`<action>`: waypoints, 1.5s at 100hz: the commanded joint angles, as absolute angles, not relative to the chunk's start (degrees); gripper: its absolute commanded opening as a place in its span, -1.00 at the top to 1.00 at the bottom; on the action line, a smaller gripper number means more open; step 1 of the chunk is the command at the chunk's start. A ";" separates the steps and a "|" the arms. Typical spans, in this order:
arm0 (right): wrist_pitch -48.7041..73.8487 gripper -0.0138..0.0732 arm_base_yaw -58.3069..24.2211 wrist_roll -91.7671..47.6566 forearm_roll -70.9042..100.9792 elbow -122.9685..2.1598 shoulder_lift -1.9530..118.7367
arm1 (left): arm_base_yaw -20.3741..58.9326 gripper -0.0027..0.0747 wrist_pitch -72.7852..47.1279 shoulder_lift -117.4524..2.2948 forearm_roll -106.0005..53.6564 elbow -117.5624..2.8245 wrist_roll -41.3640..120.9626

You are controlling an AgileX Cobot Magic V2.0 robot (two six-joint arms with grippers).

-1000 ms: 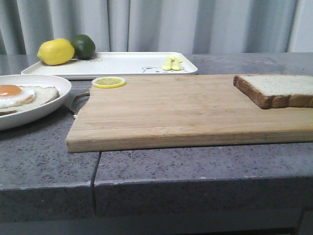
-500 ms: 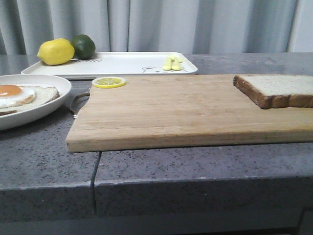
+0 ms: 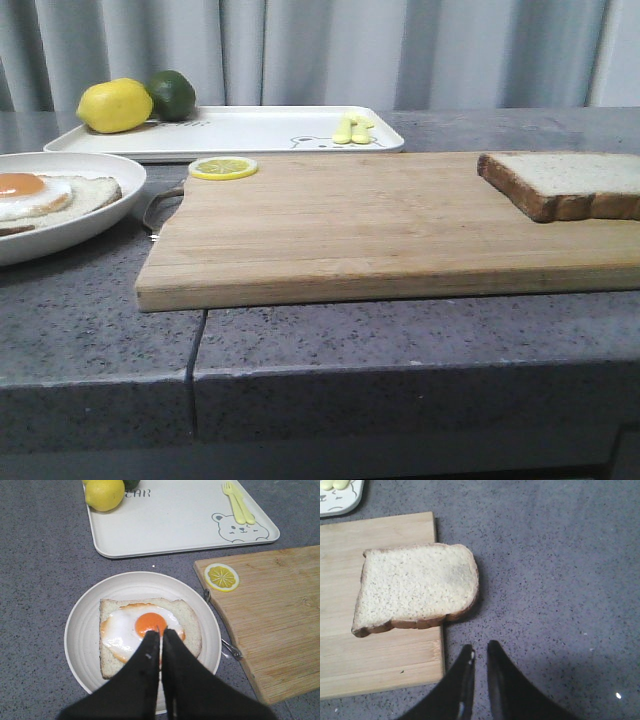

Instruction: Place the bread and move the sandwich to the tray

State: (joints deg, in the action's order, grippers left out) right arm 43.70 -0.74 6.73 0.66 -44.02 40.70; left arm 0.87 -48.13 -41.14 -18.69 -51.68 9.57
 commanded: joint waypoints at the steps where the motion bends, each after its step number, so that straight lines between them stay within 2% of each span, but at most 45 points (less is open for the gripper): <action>1: 38.43 0.12 -0.74 6.67 0.75 -46.15 41.00 | 1.01 0.96 -44.15 -41.42 -20.22 -53.66 9.96; 8: 37.66 -0.09 -0.74 6.67 0.76 -46.15 41.00 | 1.01 0.85 -44.15 -41.42 -20.52 -53.66 9.96; 15: 37.35 -0.19 -0.74 6.72 0.76 -46.15 41.00 | 1.01 0.69 -44.15 -41.42 -20.87 -53.66 9.96; 32: 35.84 -0.20 -0.74 6.78 1.21 -46.15 41.00 | 1.01 0.13 -44.15 -41.42 -21.03 -53.66 9.96; 42: 34.39 -0.20 -0.74 7.97 2.99 -46.15 41.55 | 1.01 -0.06 -43.91 -41.42 -21.03 -53.66 9.96; 88: 26.85 -0.20 -0.35 8.25 17.22 -46.15 57.51 | 1.01 -0.07 -43.92 -41.42 -21.03 -53.66 9.96; 124: 26.37 -0.19 6.26 8.19 22.31 -46.15 62.25 | 1.01 -0.07 -44.11 -41.42 -21.03 -53.66 9.96; 150: 26.59 -0.19 7.46 7.29 23.91 -46.09 66.52 | 1.01 -0.07 -44.25 -41.42 -21.03 -53.66 9.96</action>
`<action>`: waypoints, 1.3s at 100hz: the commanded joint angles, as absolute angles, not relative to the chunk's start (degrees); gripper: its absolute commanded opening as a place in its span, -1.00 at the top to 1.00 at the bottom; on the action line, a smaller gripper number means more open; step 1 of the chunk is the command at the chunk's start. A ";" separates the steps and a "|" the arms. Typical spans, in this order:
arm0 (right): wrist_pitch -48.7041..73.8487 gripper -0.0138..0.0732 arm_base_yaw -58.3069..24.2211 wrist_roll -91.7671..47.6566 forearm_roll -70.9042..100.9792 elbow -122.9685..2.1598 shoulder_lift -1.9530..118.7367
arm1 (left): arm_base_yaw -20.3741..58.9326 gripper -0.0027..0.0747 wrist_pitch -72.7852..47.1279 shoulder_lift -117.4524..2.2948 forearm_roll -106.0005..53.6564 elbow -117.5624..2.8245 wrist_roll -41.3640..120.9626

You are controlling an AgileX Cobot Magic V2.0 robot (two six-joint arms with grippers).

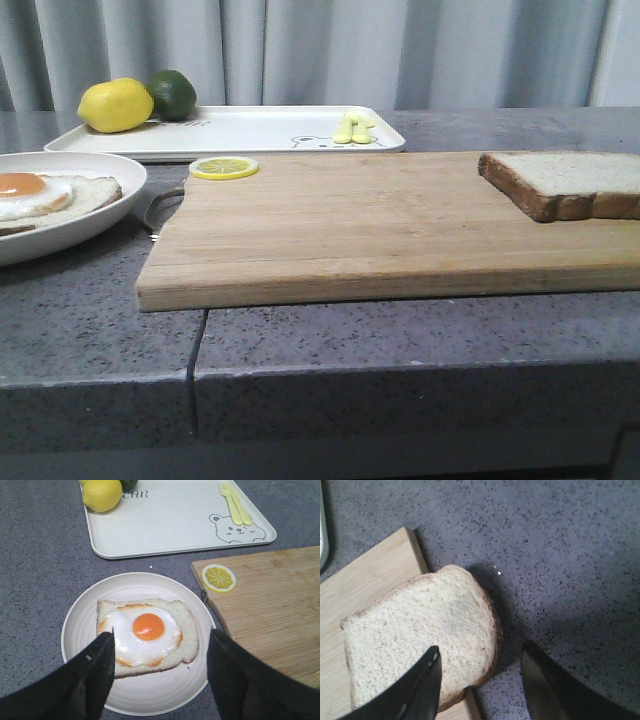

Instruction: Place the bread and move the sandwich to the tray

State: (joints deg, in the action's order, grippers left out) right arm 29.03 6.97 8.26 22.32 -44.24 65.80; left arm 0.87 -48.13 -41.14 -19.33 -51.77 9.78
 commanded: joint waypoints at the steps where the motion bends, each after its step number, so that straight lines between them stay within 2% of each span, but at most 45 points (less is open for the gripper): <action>1: 26.59 -0.19 7.46 7.19 23.98 -46.09 66.69 | 1.01 -0.07 -44.25 -41.42 -21.03 -53.66 9.96; 35: 24.92 -0.19 7.52 0.00 33.26 -46.09 70.79 | 1.01 -0.07 -44.25 -41.42 -21.03 -53.66 9.96; 130: 24.40 -0.19 8.71 -4.33 38.07 -46.09 76.37 | 1.01 -0.07 -44.25 -41.42 -21.03 -53.66 9.96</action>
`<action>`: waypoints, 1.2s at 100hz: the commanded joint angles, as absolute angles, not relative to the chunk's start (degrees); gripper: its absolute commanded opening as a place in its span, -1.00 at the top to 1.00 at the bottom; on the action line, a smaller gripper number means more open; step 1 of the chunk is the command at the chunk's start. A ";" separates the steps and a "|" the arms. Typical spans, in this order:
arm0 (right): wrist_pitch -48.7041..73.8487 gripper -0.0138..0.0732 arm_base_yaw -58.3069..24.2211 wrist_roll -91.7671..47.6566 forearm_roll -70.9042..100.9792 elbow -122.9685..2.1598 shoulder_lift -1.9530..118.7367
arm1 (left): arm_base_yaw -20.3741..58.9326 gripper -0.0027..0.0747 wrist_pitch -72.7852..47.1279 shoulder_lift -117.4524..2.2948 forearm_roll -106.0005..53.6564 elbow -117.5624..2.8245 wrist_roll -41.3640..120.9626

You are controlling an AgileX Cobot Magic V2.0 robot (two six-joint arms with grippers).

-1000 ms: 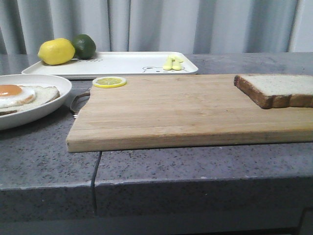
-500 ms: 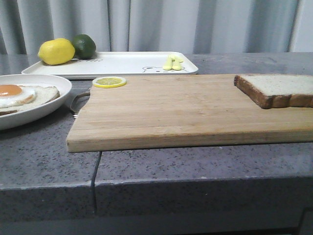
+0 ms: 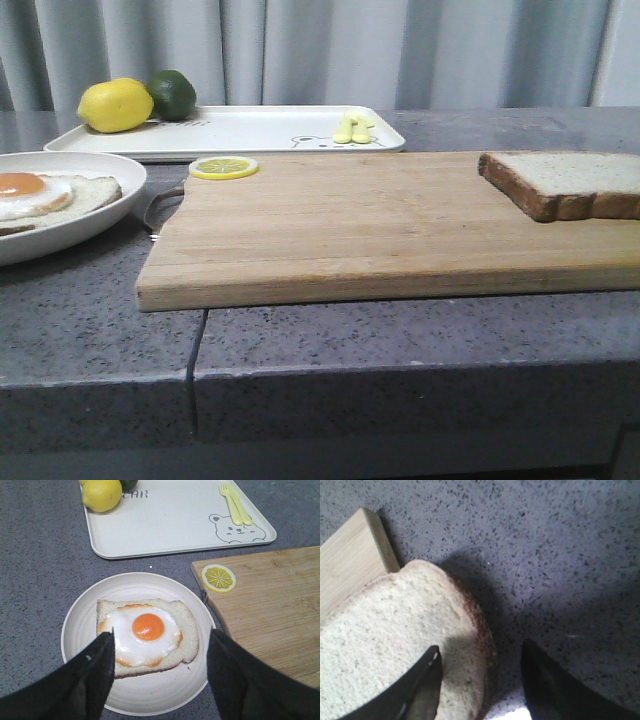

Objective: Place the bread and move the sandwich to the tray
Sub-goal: 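Grasp the bread slice on the cutting board with the right gripper and lift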

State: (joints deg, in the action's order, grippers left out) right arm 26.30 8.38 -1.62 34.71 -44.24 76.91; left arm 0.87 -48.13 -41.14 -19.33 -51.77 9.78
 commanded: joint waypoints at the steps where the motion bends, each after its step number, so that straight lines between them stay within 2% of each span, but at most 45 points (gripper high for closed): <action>1: 24.40 -0.19 8.71 -4.76 38.34 -46.09 76.42 | 1.01 -0.07 -44.25 -41.42 -21.03 -53.66 9.96; 24: 24.41 -0.19 8.71 -11.94 46.49 -46.09 78.19 | 1.01 -0.07 -44.25 -41.42 -21.03 -53.66 9.96; 56: 25.02 -0.19 8.71 -12.79 47.24 -46.09 79.42 | 1.01 -0.07 -44.25 -41.42 -21.03 -53.66 9.96; 78: 25.81 0.17 8.71 -12.79 47.24 -46.09 79.42 | 1.01 -0.07 -44.25 -41.42 -21.03 -53.66 9.96; 107: 26.51 0.23 8.71 -12.79 47.24 -46.09 79.42 | 1.01 -0.07 -44.25 -41.42 -21.03 -53.66 9.96; 120: 26.63 0.54 8.71 -12.79 47.24 -46.09 79.42 | 1.01 -0.07 -44.25 -41.42 -21.03 -53.66 9.96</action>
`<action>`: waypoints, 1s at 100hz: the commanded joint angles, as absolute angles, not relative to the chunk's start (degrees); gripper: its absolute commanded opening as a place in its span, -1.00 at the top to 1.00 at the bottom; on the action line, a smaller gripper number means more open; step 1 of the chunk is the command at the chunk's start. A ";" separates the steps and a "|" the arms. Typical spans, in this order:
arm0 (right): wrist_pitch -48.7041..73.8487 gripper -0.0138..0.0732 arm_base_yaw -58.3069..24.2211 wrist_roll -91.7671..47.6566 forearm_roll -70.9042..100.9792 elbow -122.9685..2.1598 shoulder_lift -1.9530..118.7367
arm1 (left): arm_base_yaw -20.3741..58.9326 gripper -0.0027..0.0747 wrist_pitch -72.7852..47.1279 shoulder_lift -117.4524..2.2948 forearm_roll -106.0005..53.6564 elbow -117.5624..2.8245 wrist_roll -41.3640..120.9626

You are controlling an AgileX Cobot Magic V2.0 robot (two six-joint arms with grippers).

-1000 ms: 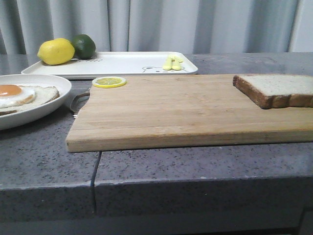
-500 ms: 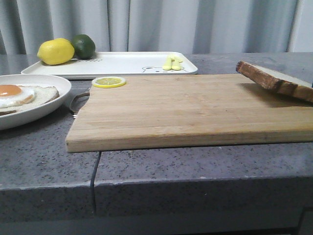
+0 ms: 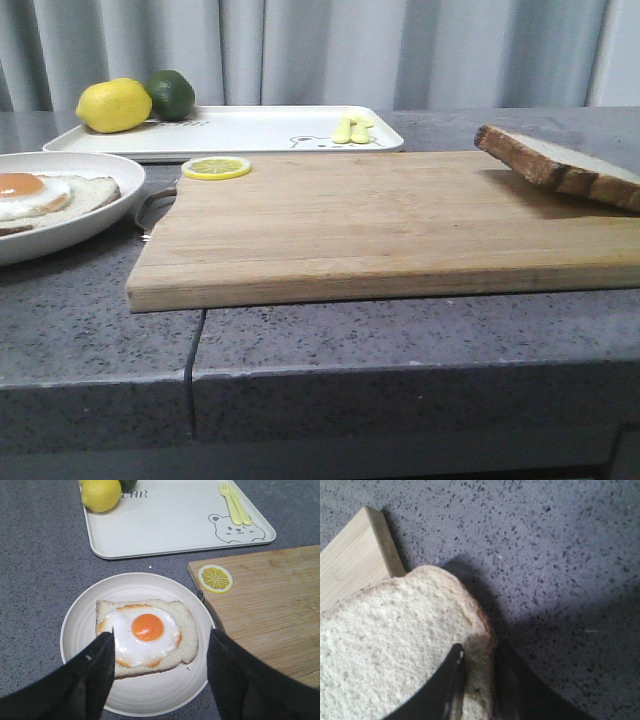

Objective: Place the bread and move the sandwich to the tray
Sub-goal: 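Grasp the bread slice on the cutting board with the right gripper and lift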

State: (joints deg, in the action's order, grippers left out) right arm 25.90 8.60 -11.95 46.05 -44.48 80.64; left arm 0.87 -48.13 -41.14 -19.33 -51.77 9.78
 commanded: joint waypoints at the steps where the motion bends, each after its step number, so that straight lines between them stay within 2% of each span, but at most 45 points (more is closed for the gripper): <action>1: 26.63 0.56 8.71 -12.79 47.24 -46.09 79.42 | 1.01 -0.07 -44.25 -41.42 -21.03 -53.66 9.96; 11: 26.65 0.78 8.71 -12.79 47.24 -46.09 79.42 | 1.01 -0.07 -44.25 -41.42 -21.03 -53.66 9.96; 18: 26.65 0.85 8.71 -12.79 47.24 -46.09 79.42 | 1.01 -0.07 -44.25 -41.42 -21.03 -53.66 9.96; 53: 27.35 0.84 8.71 -12.79 48.85 -46.86 76.68 | 1.01 -0.07 -44.25 -41.42 -21.03 -53.66 9.96; 100: 32.66 0.84 8.71 -12.79 54.64 -54.71 68.06 | 1.01 -0.07 -44.15 -41.42 -21.03 -53.66 9.96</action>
State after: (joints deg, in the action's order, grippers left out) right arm 32.81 8.60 -12.10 50.67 -51.50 70.70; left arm 0.87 -48.13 -41.14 -19.33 -51.77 9.80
